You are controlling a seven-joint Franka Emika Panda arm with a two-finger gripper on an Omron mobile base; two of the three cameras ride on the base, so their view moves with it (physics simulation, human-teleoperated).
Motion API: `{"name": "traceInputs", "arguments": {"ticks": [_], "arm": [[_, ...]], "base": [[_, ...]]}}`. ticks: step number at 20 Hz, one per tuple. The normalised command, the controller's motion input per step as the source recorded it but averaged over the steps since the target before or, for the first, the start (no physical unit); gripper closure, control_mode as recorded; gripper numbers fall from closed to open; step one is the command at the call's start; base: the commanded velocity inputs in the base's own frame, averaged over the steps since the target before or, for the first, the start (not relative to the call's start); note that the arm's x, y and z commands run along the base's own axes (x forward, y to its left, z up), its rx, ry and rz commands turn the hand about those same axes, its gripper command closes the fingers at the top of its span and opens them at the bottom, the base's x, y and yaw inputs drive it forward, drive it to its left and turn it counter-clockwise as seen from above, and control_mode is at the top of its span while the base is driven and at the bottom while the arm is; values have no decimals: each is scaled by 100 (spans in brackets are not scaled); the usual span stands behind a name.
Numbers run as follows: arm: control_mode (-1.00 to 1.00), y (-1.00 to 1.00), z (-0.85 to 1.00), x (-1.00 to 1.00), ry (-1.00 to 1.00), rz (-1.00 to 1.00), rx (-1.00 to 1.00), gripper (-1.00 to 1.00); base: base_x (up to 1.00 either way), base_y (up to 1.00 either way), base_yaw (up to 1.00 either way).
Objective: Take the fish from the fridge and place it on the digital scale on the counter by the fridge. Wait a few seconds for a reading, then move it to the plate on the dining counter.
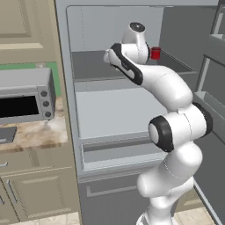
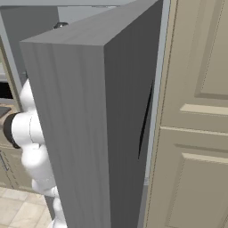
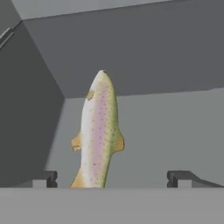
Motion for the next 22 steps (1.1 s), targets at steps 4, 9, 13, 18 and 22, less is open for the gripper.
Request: {"name": "traceInputs", "arguments": {"ticks": [4, 9, 13, 18, 22], "arm": [[-100, 13, -3, 18, 11, 0, -6, -100], [-100, 10, -20, 8, 3, 0, -3, -100], [-100, 1, -41, 1, 0, 0, 0, -100], [-100, 1, -40, 15, 0, 0, 0, -100], [-100, 2, -26, 24, 0, 0, 0, -100]], "base": [[0, 0, 0], [0, 0, 0], [0, 0, 0], [0, 0, 0], [0, 0, 0]]}}
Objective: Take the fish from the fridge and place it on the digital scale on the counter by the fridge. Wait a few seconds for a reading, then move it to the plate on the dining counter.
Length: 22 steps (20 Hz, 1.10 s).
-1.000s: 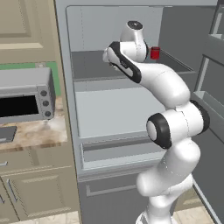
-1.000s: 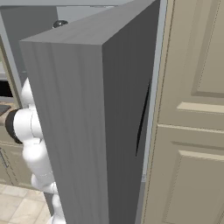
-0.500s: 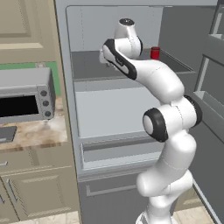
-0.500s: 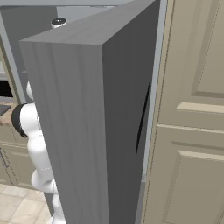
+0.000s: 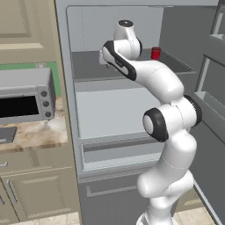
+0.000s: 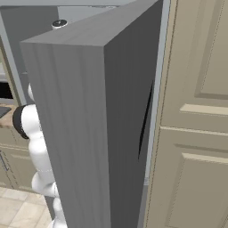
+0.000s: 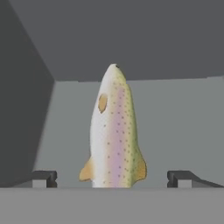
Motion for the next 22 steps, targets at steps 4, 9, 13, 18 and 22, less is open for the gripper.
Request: {"name": "traceInputs", "arguments": {"ticks": [4, 9, 13, 18, 22], "arm": [[-100, 6, -39, 23, 0, 0, 0, -100], [-100, 1, -47, 6, -1, 0, 0, -100], [-100, 0, -18, 0, 0, 0, 0, -100], [-100, 0, -3, 0, 0, 0, 0, -100], [-100, 0, 0, 0, 0, 0, 0, 100]], "base": [[0, 0, 0], [0, 0, 0], [0, 0, 0], [0, 0, 0], [0, 0, 0]]}}
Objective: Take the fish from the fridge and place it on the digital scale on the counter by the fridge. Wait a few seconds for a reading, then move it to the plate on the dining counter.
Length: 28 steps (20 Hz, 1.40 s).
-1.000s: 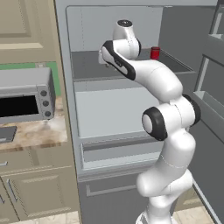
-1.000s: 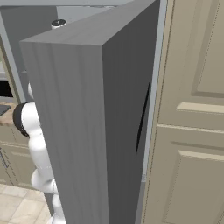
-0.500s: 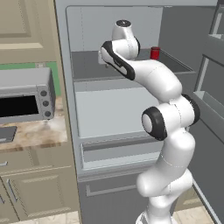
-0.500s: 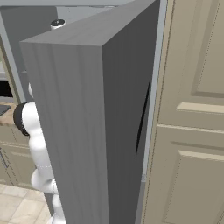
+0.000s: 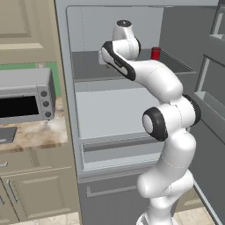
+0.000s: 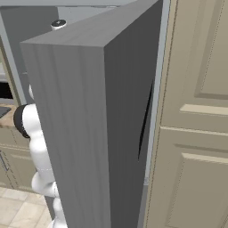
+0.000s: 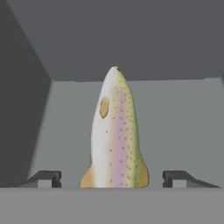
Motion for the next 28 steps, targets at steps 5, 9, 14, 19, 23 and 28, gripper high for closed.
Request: {"name": "traceInputs", "arguments": {"ticks": [5, 9, 14, 19, 23, 28], "arm": [[-100, 0, 0, 0, 0, 0, 0, 100], [-100, 0, 0, 0, 1, 0, 0, 100], [-100, 0, -1, -2, 1, 0, 0, 100], [-100, -5, -22, -44, -7, 0, 3, 100], [-100, -11, -38, -62, -17, 0, 4, 100], [-100, -12, -33, -64, -17, 0, 4, 100]], "base": [[0, 0, 0], [0, 0, 0], [0, 0, 0], [0, 0, 0], [0, 0, 0], [0, 0, 0]]}}
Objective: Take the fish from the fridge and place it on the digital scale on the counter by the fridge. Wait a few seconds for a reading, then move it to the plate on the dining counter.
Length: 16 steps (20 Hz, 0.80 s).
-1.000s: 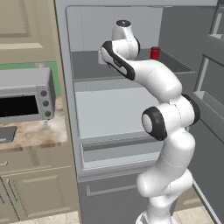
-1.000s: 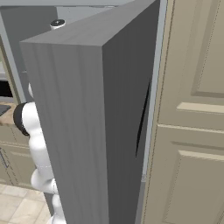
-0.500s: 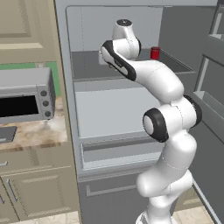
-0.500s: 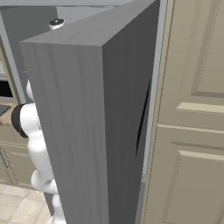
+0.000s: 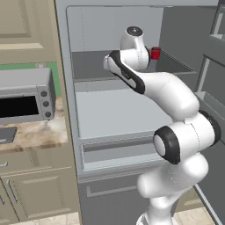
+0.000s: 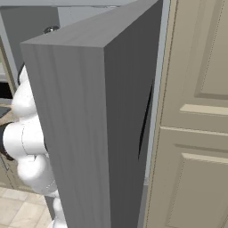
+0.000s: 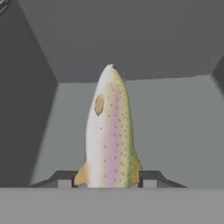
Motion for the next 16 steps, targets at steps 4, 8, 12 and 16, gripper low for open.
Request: {"name": "traceInputs", "arguments": {"ticks": [4, 8, 12, 16], "arm": [[-100, -12, -16, -67, -10, 0, 2, 100], [-100, -8, 0, -69, -5, 0, 1, 100], [-100, -7, 0, -91, -1, 0, 1, 100], [-100, 0, 0, -100, 0, 0, 0, 100]], "base": [[0, 0, 0], [0, 0, 0], [0, 0, 0], [0, 0, 0]]}}
